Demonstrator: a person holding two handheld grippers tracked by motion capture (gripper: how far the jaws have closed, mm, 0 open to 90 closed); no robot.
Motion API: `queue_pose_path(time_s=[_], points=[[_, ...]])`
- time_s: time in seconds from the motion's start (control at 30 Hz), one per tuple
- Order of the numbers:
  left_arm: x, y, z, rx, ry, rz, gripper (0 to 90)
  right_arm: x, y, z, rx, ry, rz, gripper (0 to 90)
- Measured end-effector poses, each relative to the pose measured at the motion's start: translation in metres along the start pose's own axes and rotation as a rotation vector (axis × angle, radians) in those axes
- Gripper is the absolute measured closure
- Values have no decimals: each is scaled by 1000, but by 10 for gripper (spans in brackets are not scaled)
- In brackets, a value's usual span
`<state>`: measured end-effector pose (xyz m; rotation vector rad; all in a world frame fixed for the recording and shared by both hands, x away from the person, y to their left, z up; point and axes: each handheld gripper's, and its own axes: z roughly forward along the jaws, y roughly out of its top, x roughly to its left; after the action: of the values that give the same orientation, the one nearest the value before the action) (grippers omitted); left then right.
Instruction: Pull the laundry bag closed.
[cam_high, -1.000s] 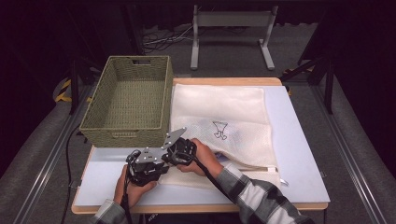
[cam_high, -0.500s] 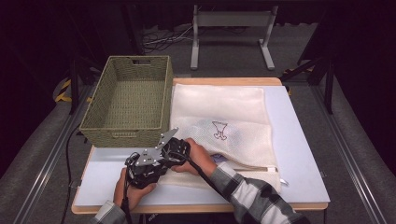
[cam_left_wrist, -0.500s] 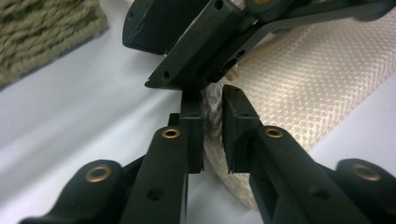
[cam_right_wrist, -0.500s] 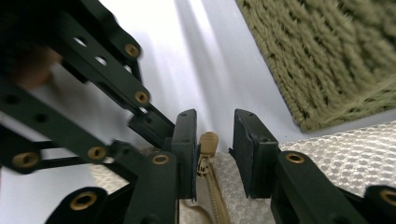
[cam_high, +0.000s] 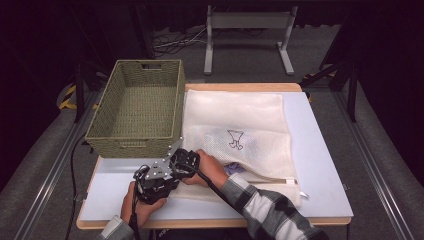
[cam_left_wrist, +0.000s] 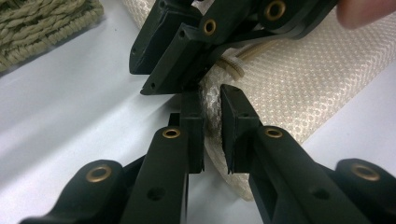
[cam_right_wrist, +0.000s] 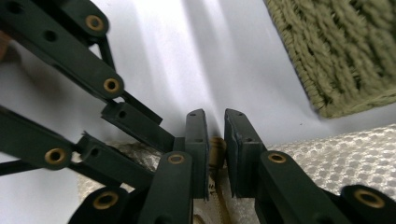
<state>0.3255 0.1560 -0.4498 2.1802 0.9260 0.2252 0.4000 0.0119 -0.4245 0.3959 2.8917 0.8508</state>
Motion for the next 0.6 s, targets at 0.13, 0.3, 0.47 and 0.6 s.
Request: queue_pose_path(time_s=[0.13, 0.3, 0.47, 0.6], points=[[1, 0, -2, -13, -6, -3, 782, 2, -1, -6, -30, -13, -9, 808], [5, 0, -4, -38, -24, -22, 739, 4, -5, -16, -93, -28, -1, 813], [8, 2, -2, -33, -54, -34, 795, 6, -10, -23, -123, -47, -17, 815], [7, 3, 0, -23, -46, -28, 830, 6, -14, -27, -143, -47, -7, 815]])
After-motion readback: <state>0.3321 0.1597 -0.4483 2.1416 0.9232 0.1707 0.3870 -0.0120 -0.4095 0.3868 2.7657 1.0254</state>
